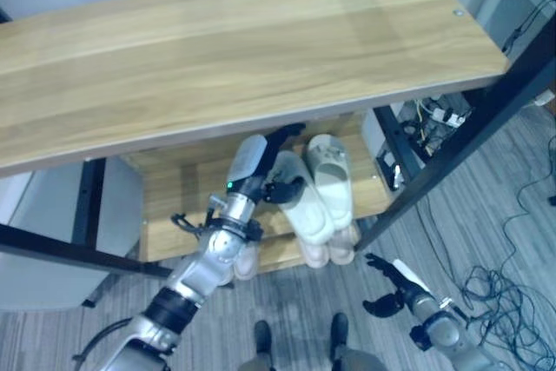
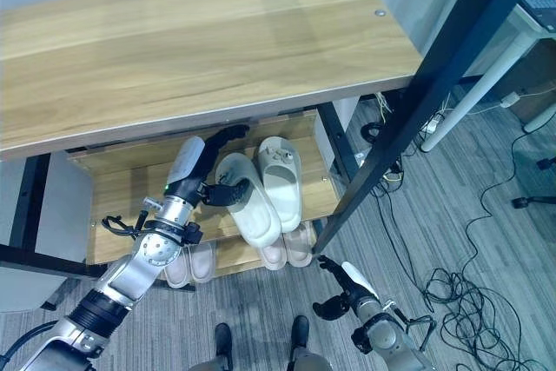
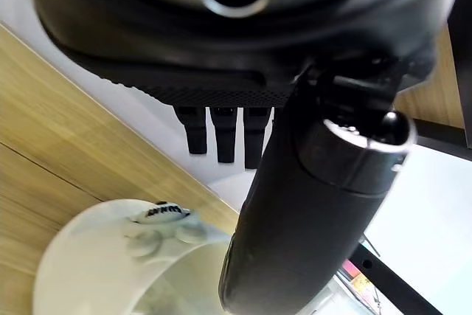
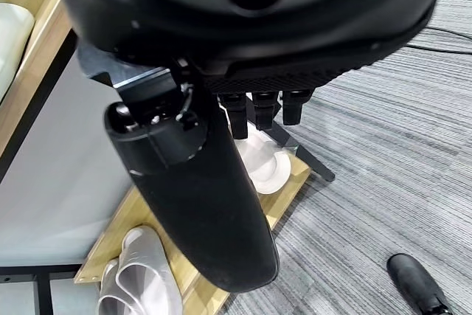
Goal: Arrange the slippers neatly on the shoe rack.
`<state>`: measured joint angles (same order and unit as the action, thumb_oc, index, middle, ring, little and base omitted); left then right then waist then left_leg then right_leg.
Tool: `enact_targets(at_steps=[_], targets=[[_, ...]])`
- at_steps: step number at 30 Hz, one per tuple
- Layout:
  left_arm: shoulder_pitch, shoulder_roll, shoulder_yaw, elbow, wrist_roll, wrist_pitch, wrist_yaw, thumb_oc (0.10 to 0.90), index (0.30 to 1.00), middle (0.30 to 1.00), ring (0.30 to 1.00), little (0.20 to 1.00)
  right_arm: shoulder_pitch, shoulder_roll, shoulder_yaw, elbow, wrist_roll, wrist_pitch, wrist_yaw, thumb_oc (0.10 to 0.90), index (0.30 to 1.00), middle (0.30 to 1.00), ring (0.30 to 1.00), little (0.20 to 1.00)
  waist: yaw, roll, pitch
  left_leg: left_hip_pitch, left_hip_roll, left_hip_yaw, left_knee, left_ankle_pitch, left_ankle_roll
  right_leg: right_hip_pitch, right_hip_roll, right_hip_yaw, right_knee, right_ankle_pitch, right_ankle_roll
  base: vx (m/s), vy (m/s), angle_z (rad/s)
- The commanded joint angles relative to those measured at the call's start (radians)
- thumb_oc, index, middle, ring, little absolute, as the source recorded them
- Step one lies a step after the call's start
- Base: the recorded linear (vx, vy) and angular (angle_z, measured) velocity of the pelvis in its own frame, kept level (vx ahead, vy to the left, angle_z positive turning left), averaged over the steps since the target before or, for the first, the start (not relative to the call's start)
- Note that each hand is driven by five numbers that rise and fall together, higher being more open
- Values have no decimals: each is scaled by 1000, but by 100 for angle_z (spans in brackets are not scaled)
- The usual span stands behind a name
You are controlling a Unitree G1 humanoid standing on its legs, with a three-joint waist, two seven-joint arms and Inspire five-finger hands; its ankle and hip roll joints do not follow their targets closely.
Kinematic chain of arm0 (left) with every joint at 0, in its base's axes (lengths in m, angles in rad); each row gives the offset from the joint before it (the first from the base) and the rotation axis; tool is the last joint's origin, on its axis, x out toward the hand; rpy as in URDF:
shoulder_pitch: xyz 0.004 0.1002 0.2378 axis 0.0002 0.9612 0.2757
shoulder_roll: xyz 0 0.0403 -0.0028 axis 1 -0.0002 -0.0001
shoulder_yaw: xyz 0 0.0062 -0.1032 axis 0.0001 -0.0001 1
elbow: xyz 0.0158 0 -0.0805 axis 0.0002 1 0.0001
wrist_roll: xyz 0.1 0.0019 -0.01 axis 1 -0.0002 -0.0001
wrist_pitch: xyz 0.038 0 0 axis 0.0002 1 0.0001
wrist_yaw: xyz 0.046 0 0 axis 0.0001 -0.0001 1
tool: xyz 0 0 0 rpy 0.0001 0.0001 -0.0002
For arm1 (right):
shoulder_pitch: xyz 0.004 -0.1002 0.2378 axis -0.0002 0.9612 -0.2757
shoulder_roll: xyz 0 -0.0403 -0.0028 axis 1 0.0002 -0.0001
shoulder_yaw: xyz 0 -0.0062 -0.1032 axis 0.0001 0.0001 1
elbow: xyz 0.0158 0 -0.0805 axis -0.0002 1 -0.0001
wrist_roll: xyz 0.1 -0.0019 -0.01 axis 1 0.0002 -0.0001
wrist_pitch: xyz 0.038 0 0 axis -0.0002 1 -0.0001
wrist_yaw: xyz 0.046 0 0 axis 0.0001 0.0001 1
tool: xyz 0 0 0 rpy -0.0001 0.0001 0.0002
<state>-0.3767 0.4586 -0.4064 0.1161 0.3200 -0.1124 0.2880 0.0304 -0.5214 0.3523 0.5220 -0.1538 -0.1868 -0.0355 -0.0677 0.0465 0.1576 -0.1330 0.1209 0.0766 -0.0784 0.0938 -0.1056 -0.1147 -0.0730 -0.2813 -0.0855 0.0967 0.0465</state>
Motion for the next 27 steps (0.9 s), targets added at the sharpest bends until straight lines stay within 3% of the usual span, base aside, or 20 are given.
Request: enact_targets(at_steps=[1,14,27], targets=[[-77,17,53,-37,-8,-106,36,800,900,900,900,900,-19,-30,3,-51,25,-72,-40,800,900,900,900,900,10,-18,-65,13,8,83,-9,-49,-4,-9,-55,21,-2,-68,106,0,0,0],[88,-34,111,-107,-107,-108,-2,800,900,900,900,900,-17,15,5,-21,15,-60,-49,800,900,900,900,900,45,-34,-57,30,5,61,-9,-49,1,27,-54,-4,-2,-79,98,-3,-7,6],[53,-87,62,-13,-135,-82,18,800,900,900,900,900,-24,14,6,-11,8,-48,-73,800,900,900,900,900,46,-52,-36,24,8,52,-9,-46,3,23,-54,-9,-2,-75,97,-8,-2,4]])
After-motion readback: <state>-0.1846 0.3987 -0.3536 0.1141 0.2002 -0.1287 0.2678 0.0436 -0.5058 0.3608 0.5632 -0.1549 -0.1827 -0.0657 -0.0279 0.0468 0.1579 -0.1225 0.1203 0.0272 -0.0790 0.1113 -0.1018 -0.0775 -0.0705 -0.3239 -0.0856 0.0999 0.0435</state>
